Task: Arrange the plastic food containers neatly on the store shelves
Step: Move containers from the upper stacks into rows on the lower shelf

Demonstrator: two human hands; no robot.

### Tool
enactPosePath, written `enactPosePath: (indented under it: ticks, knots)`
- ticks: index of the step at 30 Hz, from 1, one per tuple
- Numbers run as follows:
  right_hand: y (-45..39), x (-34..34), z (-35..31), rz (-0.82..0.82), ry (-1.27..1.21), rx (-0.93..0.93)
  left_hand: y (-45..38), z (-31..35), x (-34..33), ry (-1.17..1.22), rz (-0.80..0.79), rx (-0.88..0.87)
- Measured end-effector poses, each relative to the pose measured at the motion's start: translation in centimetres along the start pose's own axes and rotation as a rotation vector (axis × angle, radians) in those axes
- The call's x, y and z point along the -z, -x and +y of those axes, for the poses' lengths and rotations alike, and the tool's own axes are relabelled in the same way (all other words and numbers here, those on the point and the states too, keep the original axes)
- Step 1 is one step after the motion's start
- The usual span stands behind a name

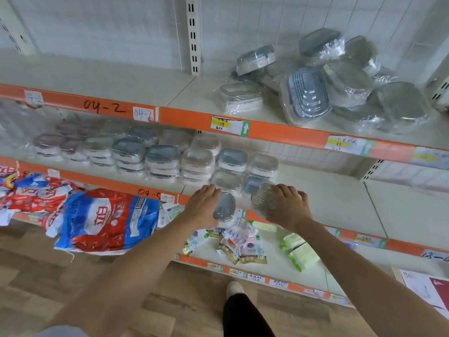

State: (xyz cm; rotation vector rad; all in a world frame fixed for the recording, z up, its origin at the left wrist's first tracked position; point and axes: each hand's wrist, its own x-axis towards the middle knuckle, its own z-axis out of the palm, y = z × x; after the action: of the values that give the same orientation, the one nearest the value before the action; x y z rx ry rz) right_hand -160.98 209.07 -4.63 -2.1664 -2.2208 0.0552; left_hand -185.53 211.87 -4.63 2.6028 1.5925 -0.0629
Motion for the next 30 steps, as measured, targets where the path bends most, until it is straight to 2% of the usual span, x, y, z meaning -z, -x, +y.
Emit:
enactPosePath:
  ticks: [7,13,18,22,24,30]
  knots:
    - [-8.9,-6.2,4.9,-0.041,-0.008,-0.041,-12.7,-1.4,-4.4,0.052,0.083,-0.003]
    - [-14.7,-9.7,5.5,-0.026,-0.077,0.039,-19.4,-1.5,-9.7,0.072,0.154,0.005]
    - [-17.8,-10.6,5.9,-0.147,-0.120,0.100,-21.1,-2.9,-10.5,-0.003,0.138,0.018]
    - [-16.9,-12.0,5.1,-0.011,0.038,0.108,-20.2,-2.8,-10.8,-0.121,0.156,0.065]
    - [-16.1,-12.5,4.5,-0.003,0.051,0.075,-19.6,-2.4,-11.2,-0.161,0.159,0.051]
    - [-15.3,-9.4,3.6,-0.244,0.061,0.096,-17.1,-2.4,-9.1,-0.105,0.044,-0.016]
